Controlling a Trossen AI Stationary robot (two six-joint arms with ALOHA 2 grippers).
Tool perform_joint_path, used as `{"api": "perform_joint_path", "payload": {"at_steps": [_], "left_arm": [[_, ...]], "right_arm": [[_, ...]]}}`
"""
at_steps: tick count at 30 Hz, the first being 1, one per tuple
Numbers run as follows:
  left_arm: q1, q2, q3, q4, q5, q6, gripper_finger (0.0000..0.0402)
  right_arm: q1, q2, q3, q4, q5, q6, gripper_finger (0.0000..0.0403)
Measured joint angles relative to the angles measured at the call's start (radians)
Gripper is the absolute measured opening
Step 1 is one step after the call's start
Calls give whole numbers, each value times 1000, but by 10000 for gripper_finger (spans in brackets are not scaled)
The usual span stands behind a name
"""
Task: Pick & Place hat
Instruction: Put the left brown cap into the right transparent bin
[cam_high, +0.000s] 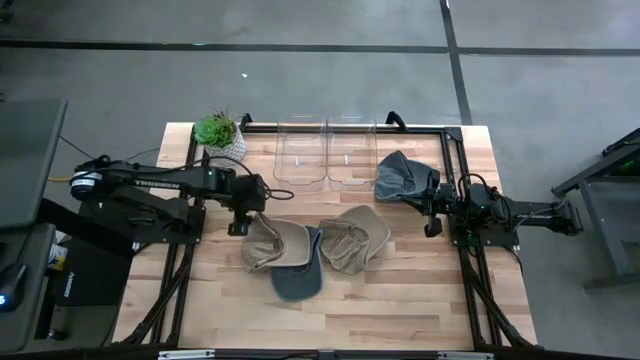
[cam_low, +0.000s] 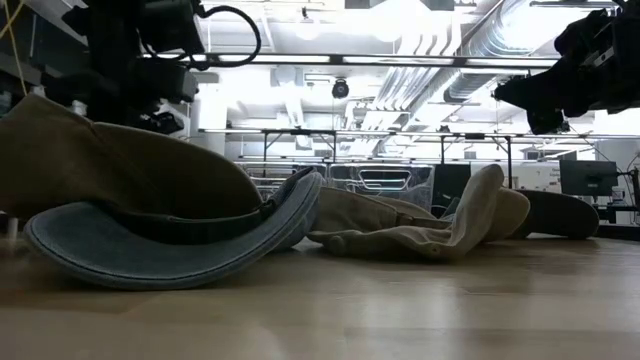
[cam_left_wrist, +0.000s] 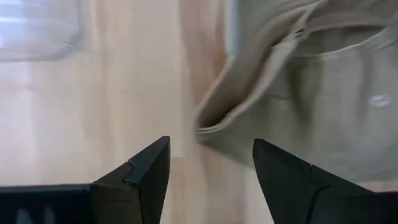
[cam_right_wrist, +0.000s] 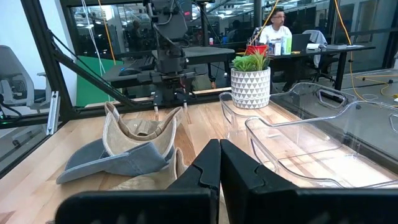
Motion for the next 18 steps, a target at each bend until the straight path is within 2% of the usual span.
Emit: {"api": "perform_joint_path", "payload": {"at_steps": [5, 18], "left_arm": [[0, 0, 0, 1, -78, 36, 209], [0, 0, 0, 35, -107, 36, 209]], "right_arm": [[0, 0, 0, 0, 0, 0, 0], [0, 0, 0, 0, 0, 0, 0]]}}
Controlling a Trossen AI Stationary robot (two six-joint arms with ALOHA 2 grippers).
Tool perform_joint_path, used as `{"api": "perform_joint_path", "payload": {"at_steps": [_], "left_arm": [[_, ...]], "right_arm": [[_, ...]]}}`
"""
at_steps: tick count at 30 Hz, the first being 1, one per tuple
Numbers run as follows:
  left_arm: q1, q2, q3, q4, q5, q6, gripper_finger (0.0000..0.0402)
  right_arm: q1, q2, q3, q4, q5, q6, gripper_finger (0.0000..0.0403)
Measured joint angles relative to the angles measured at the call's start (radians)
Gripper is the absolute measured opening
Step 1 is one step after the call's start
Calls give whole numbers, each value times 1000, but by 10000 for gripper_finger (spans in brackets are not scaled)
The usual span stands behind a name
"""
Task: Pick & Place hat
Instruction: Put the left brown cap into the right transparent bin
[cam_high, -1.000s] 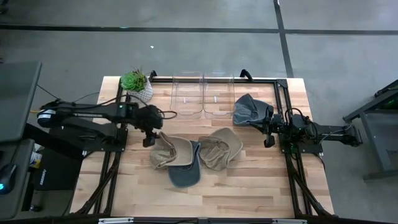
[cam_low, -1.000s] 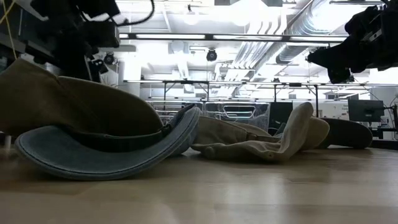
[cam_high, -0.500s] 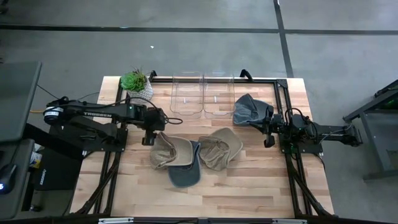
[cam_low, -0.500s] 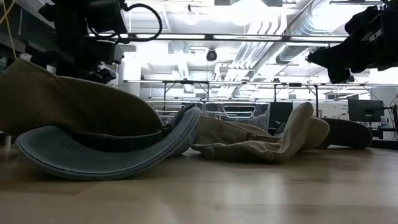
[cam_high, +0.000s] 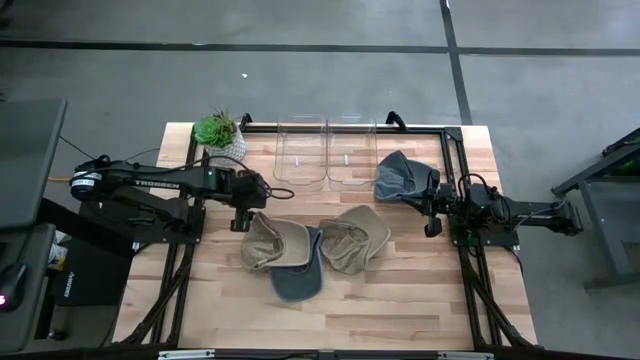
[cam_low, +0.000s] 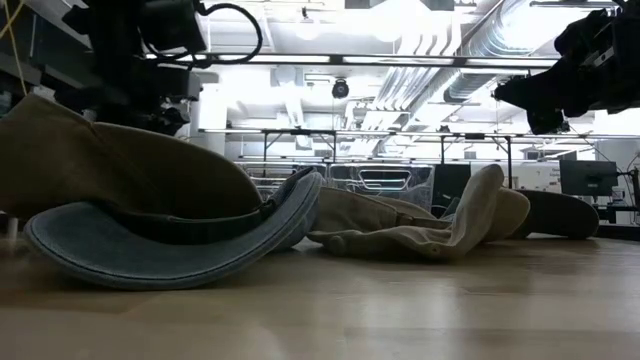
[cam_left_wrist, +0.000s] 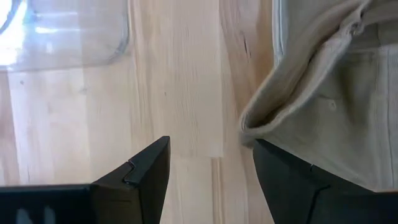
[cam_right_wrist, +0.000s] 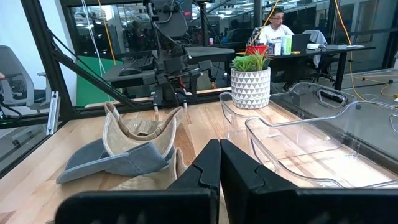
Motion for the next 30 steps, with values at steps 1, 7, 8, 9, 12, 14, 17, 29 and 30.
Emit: {"api": "perform_joint_path", "payload": {"at_steps": [1, 7, 8, 9, 12, 14, 17, 29, 30], "left_arm": [[0, 0, 0, 8, 2, 0, 209], [0, 0, 0, 21, -9, -9, 238], [0, 0, 0, 22, -10, -11, 247], [0, 0, 0, 21, -11, -8, 258], [0, 0, 0, 21, -11, 8, 284], [0, 0, 0, 17, -9, 23, 296], [0, 0, 0, -1, 30, 73, 303], [0, 55, -44, 35, 131, 165, 303], [0, 63, -47, 37, 128, 166, 303]], "right_arm": [[0, 0, 0, 0, 0, 0, 0], [0, 0, 0, 0, 0, 0, 0], [0, 0, 0, 0, 0, 0, 0], [0, 0, 0, 0, 0, 0, 0], [0, 0, 0, 0, 0, 0, 0], [0, 0, 0, 0, 0, 0, 0], [0, 0, 0, 0, 0, 0, 0], [0, 0, 0, 0, 0, 0, 0], [0, 0, 0, 0, 0, 0, 0]]}}
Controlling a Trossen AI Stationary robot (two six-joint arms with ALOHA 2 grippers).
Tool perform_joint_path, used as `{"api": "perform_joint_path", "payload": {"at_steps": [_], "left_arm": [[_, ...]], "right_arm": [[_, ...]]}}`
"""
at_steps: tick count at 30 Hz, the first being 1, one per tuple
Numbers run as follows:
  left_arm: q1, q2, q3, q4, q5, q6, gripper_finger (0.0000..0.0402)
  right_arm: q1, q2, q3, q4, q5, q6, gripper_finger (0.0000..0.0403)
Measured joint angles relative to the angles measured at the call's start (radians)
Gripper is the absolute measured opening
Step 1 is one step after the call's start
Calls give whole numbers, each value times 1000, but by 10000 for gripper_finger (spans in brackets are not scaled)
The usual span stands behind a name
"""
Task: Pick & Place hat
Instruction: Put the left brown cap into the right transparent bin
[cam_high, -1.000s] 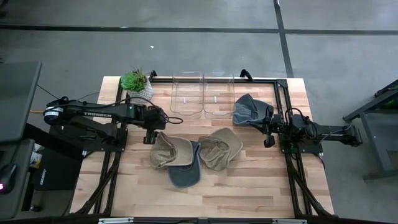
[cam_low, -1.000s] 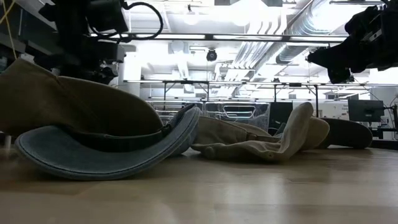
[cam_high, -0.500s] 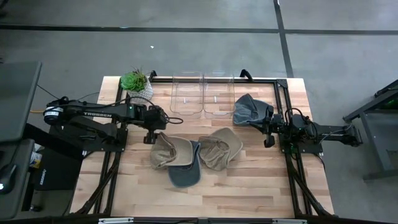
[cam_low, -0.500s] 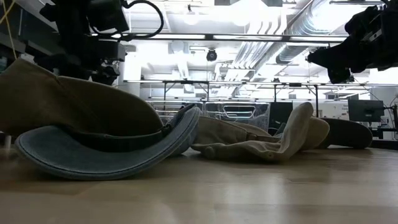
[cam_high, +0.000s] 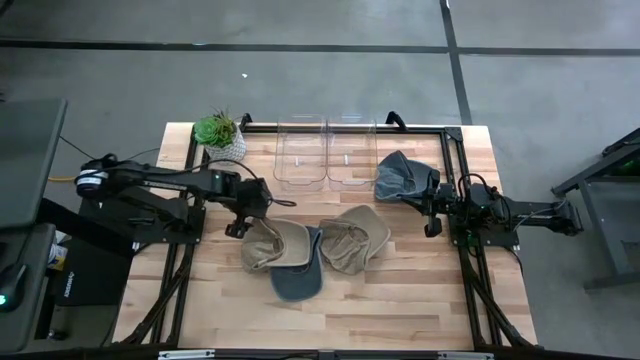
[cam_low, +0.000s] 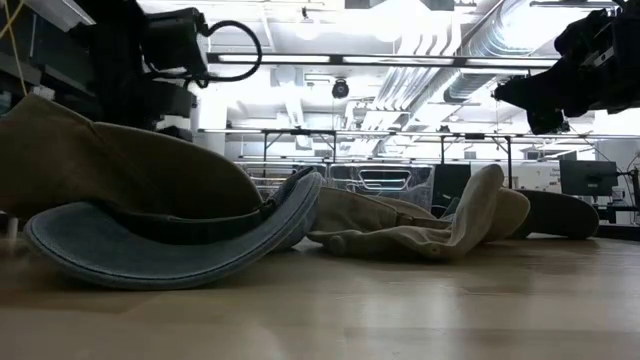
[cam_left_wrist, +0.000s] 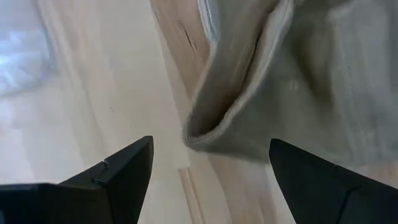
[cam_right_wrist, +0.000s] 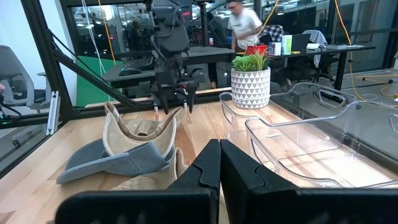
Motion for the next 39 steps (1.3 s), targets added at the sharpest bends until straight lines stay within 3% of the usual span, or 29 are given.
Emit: {"api": "perform_joint_path", "payload": {"at_steps": [11, 21, 29, 39], "left_arm": [[0, 103, -2, 175, 2, -9, 303], [0, 122, -2, 201, 4, -14, 290], [0, 122, -2, 208, 43, -69, 193], [0, 122, -2, 216, 120, -202, 38]], "right_arm": [[0, 0, 0, 2, 0, 0, 0], [0, 0, -1, 6, 0, 0, 0], [0, 0, -1, 9, 0, 0, 0], [0, 0, -1, 10, 0, 0, 0]]}}
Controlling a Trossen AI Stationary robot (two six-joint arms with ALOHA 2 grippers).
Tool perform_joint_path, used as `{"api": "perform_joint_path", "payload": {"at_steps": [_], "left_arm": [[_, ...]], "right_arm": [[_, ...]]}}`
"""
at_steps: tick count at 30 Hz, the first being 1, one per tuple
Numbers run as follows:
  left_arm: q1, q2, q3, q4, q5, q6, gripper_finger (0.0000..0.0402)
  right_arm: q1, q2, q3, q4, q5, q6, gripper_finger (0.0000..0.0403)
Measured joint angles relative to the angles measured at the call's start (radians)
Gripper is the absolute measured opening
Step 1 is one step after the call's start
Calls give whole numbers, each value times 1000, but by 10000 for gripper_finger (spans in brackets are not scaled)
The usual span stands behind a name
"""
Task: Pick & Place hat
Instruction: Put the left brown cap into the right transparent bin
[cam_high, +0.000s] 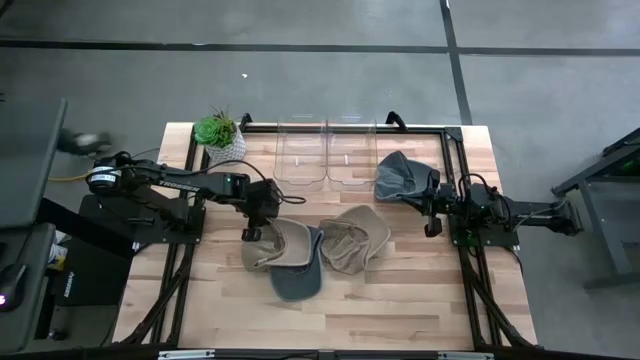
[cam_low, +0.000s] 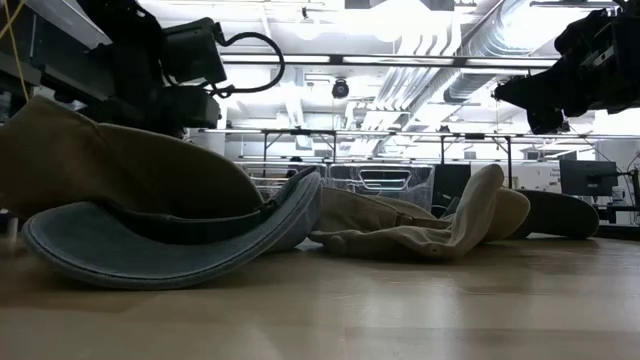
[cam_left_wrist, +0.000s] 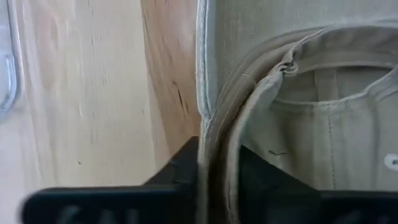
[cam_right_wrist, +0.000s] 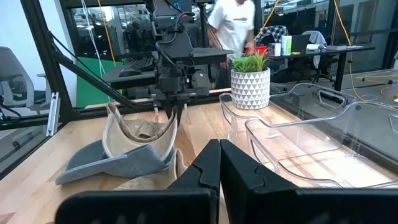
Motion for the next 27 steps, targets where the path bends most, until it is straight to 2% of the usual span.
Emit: {"api": "perform_joint_path", "payload": {"at_steps": [3, 9, 19, 27], "left_arm": [[0, 0, 0, 0, 19, -58, 7], [0, -1, 0, -1, 16, -150, 3], [0, -50, 2, -25, 29, -186, 0], [0, -62, 92, -149, 47, -177, 0]], "right_arm": [[0, 0, 0, 0, 0, 0, 0], [0, 0, 0, 0, 0, 0, 0], [0, 0, 0, 1, 0, 0, 0], [0, 0, 0, 1, 0, 0, 0]]}}
